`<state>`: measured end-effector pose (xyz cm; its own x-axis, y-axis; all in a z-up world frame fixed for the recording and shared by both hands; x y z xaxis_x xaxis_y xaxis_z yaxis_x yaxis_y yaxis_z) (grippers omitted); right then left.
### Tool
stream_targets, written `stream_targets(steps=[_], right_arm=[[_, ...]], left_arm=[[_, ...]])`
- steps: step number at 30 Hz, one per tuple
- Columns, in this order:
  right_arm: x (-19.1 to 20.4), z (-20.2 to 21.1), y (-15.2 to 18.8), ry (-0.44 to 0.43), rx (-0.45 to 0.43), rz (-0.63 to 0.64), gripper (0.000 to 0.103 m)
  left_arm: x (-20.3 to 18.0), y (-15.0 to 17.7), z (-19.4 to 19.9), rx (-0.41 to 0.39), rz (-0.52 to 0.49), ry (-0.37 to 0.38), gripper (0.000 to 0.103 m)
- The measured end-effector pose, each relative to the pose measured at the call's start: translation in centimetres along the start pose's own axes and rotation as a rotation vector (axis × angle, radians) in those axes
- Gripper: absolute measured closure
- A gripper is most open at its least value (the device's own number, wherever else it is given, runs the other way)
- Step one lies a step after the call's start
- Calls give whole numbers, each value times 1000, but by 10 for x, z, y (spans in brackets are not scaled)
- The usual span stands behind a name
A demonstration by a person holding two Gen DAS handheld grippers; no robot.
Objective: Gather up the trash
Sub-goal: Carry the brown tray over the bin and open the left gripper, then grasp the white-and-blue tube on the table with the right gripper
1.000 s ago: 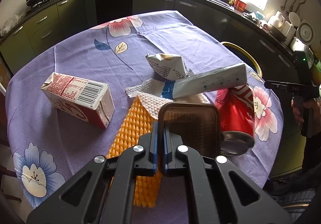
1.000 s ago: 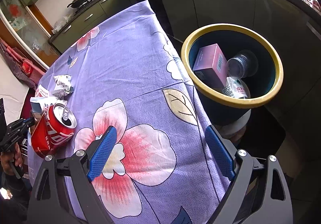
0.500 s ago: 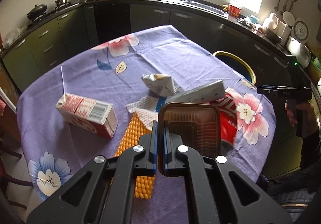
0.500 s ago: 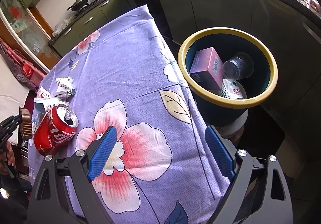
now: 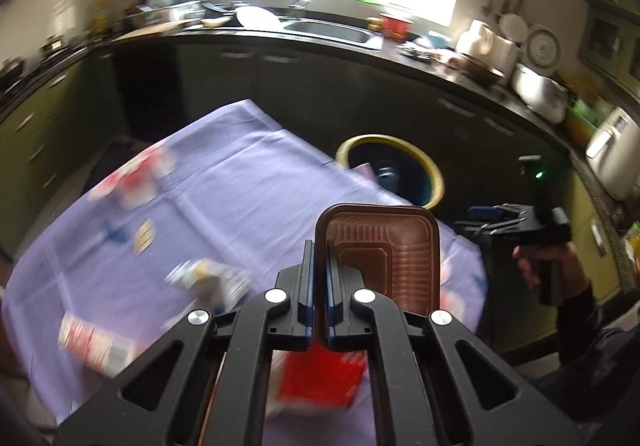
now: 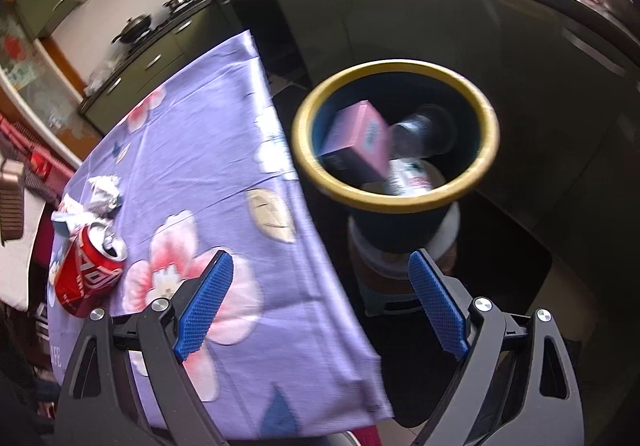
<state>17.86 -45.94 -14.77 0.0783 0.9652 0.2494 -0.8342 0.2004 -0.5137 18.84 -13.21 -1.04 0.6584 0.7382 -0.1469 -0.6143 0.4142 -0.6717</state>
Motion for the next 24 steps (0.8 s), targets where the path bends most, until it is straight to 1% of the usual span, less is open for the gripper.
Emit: stream_targets(steps=[2,5,7,8,11,16,19,20,21,22,23,24], right_arm=[[-16,2,0,17,-13,-27,15],[-40,5,2,44,-27,-60,15],[-54,5,4,42,-28,-87,15],[-62,5,5,37,-27,-104,15],[-84,3,9,43,-21,-148,15],[-118,1,16,44,-20,-218,15],[-131,1,19,50,-16,-247,15],[-135,0,19,52,-15,-255,15],[-138,-1,19,54,-13,-260,15],[-141,-1,19,56,-13,-266,15],[-141,0,19,55,-14,-268,15],[-141,-1,18,54,-15,-270,15]], left_arm=[[-20,-24,-23,25,-40,44,99],[-51,-53,-58,50,-107,87,99],[-68,-69,-81,69,-134,128,99],[-80,-79,-99,88,-148,152,99],[-105,-100,-147,148,-189,190,99],[-128,-122,-226,231,-237,190,99],[-132,-129,-265,260,-235,181,98],[-132,-131,-278,270,-237,170,97],[-132,-131,-288,280,-242,158,93],[-131,-132,-296,288,-248,146,78],[-130,-132,-301,290,-249,137,59],[-129,-133,-302,287,-247,132,53]])
Point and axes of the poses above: each gripper's, at about its wrist camera, not at the fingertips, and z roughly against the way its jaws point, x to its left, y to its underside, the point moved 4 cm from there along -z, roughly the way its jaws point, and after that the axes turned 2 degrees about y, right-handed, at the moved point
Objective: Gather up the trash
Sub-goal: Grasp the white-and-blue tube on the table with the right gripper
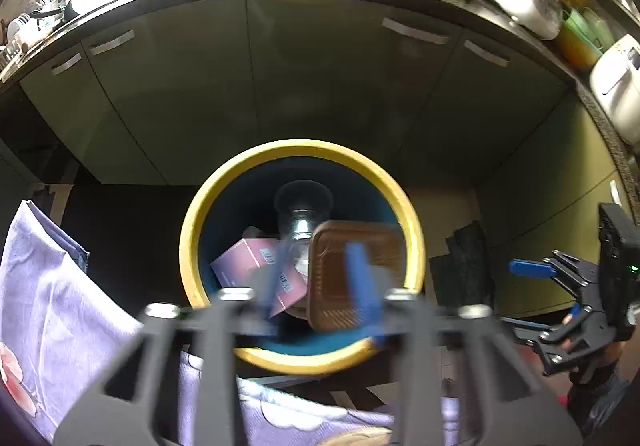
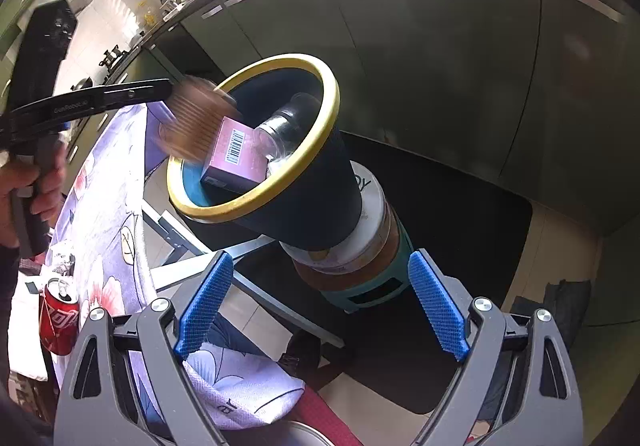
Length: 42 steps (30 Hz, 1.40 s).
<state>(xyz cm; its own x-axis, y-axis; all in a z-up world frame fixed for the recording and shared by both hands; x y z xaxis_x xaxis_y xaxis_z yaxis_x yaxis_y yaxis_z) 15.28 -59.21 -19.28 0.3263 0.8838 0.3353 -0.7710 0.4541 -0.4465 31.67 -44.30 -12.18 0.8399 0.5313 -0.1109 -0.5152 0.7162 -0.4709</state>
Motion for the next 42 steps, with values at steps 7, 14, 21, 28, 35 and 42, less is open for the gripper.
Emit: stream_targets(steps=[7,14,21,28,35,42], right_arm=[[17,-3,3,-14,5,27,15],[59,2,9,-28,7,124,15],[123,6,25,-32,20,283,15],[206,6,57,-95,51,480,15],[303,24,82,-251,24,692,15],[385,14,104,-377,56,876,26]], left_arm=[[13,17,88,-176,61,38,33],[44,94,202,-420,222,-5,19],[80,199,267,-517,389,-133,14],[107,290,305,-548,503,-240,13],[116,348,331,-576,567,-314,13],[116,369,337,-576,579,-343,12]])
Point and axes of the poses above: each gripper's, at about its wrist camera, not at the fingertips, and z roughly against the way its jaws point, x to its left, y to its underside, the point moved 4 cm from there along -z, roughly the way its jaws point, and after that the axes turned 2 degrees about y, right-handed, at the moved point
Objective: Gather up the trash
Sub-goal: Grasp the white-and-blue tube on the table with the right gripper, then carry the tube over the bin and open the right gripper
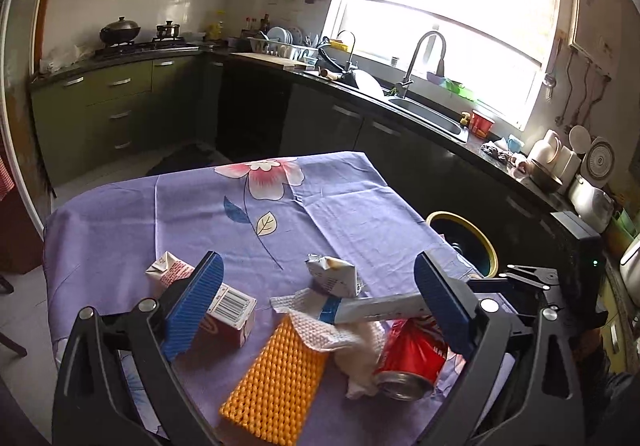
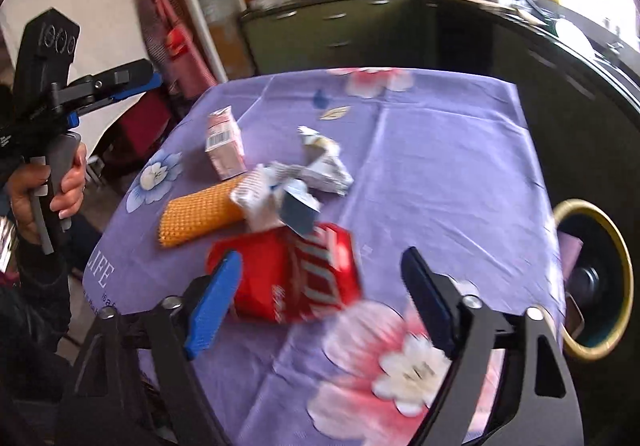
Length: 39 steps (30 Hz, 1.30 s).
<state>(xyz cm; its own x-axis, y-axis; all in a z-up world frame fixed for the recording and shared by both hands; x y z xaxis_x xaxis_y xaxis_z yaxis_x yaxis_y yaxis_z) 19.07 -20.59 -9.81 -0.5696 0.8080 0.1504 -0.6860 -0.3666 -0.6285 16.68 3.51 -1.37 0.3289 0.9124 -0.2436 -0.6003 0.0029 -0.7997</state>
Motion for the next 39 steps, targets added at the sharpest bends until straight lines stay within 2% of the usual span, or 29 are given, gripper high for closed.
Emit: stream_targets(steps=[5,7,12,14,17,19,32,36,39], right_arm=[[9,-25,-16,-24,29,7,32],[10,-31,-22,-35,33,5,38],[16,-42,-29,-50,48,20,46],[16,-46,-29,-47,62,21,53],[16,-52,-28,-31,89,21,80],[15,-52,-28,-33,82,14,88],[15,-14,-26,-46,7,-21,89],[-1,9,-20,-5,-26,-61,89],[-39,38,-11,87,-62,-135,89]], left_arm=[[0,5,-5,15,-11,9,11],[1,5,-7,19,-14,11,11],[5,8,-13,33,-12,23,11],[6,10,-15,38,-9,28,11],[7,11,-17,44,-10,31,11],[8,12,-19,48,-11,32,11],[9,13,-18,50,-17,23,11],[6,12,-16,51,-28,22,11],[2,12,-17,55,-37,23,11]])
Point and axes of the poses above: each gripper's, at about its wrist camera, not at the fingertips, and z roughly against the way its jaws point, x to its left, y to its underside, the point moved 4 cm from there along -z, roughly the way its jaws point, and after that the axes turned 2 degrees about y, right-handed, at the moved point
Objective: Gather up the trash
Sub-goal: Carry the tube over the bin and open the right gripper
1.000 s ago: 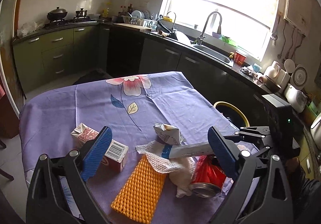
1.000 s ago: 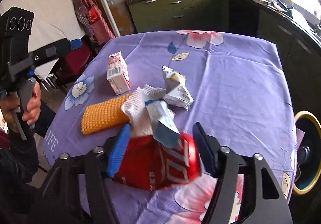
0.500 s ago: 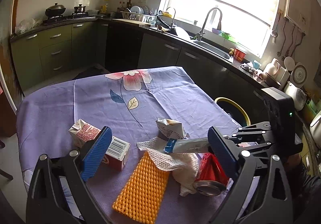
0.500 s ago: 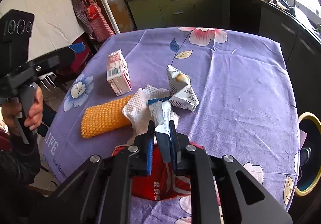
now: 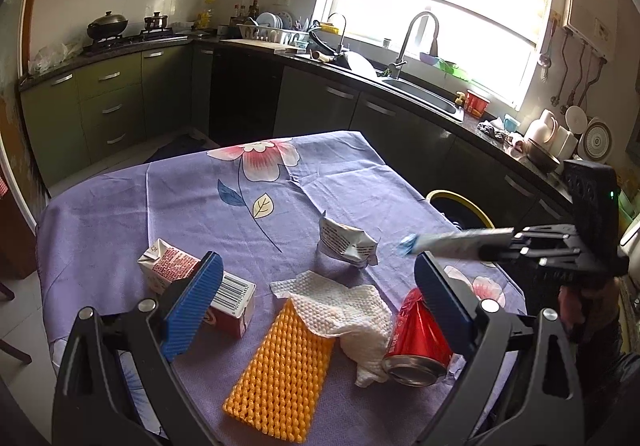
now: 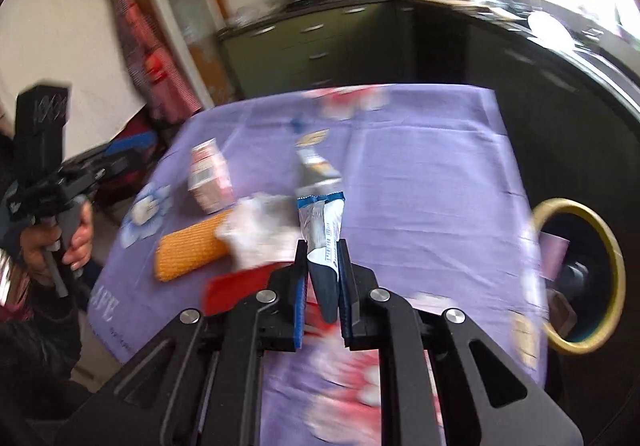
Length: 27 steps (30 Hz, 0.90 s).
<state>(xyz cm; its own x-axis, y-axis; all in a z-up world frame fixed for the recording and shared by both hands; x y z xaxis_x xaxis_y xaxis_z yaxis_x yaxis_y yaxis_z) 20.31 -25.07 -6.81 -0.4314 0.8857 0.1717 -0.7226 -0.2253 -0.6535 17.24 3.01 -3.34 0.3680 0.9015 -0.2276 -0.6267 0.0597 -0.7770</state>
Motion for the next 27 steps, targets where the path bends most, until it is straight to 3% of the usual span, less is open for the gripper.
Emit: stream_targets(steps=[6,10,17,19,21,27], right_arm=[[-108,35,11,259,-27,-183,88],[-183,33,23,405,-1,-297,88],[-265,-6,20,504,29,-388,86],[-285,-20,18,524,38,-408,74],[-299,-27,17,545,33,-445,71],[-280,-3,21,532,-33,-441,63]], left_arm=[[-10,-3,-7,13,-20,2,11],[-17,-6,-15,28,-34,0,11],[-29,-11,-29,58,-60,-18,11],[-31,-12,-32,66,-62,-21,11],[-33,-12,-35,74,-65,-22,11],[-36,-12,-34,79,-74,-26,11]])
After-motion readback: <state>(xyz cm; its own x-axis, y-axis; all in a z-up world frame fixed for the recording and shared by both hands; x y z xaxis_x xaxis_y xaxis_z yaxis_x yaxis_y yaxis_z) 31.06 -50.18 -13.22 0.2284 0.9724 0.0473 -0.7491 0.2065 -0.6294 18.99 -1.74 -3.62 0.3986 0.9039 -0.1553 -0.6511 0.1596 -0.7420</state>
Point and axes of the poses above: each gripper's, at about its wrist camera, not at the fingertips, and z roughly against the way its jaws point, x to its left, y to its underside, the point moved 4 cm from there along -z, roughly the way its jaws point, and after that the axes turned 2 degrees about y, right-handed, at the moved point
